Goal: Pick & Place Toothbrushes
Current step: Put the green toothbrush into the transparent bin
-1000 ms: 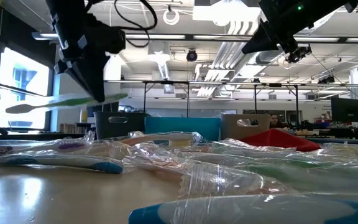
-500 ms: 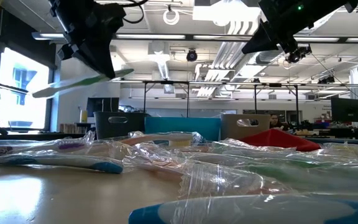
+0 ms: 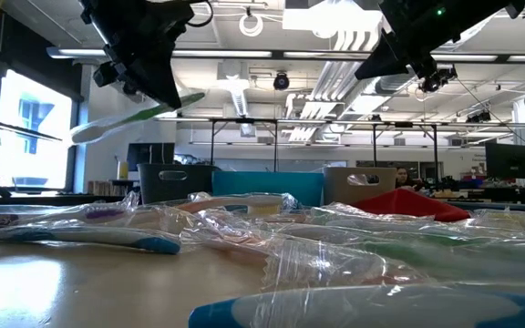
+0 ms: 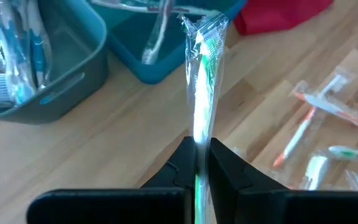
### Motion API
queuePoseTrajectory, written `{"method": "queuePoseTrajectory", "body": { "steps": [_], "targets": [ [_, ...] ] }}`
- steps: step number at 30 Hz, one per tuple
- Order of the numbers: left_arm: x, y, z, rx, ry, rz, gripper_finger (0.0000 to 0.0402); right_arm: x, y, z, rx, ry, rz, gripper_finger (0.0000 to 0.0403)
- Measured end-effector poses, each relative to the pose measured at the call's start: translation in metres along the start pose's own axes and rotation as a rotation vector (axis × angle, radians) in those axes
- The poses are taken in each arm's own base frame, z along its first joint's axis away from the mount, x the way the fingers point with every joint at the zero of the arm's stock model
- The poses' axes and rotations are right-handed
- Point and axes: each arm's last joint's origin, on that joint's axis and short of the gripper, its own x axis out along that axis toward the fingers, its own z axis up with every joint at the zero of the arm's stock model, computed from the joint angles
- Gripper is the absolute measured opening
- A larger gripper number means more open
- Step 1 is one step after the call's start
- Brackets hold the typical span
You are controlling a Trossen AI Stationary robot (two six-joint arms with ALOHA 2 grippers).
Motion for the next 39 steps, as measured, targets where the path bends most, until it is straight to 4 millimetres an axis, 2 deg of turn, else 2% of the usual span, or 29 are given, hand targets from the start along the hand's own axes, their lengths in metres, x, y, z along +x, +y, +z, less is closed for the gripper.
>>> {"method": "queuePoseTrajectory", "body": {
  "steps": [5, 9, 16, 23, 31, 39],
  "targets": [
    [0.007, 0.009, 0.011, 0.005, -0.009, 0.032, 0.0019, 0.0, 0.0, 0.0, 0.007, 0.0, 0.0, 0.0005],
    [0.016, 0.019, 0.03, 0.031, -0.032, 0.01, 0.0018, 0.0, 0.0, 0.0, 0.009, -0.001, 0.001, 0.0005],
    [0.03, 0.042, 0.078, 0.074, -0.171, -0.125, 0.0018, 0.0, 0.0, 0.0, 0.009, -0.003, -0.009, 0.0005],
    [0.033, 0.071, 0.121, 0.056, -0.362, -0.257, 0.0017, 0.0, 0.0, 0.0, 0.009, -0.004, -0.011, 0.0005],
    [0.034, 0.104, 0.14, 0.046, -0.424, -0.217, 0.0017, 0.0, 0.0, 0.0, 0.002, -0.005, -0.014, 0.0005],
    [0.034, 0.126, 0.148, 0.034, -0.452, -0.176, 0.0017, 0.0, -0.004, 0.001, 0.001, -0.041, -0.15, 0.0005]
  ]
}}
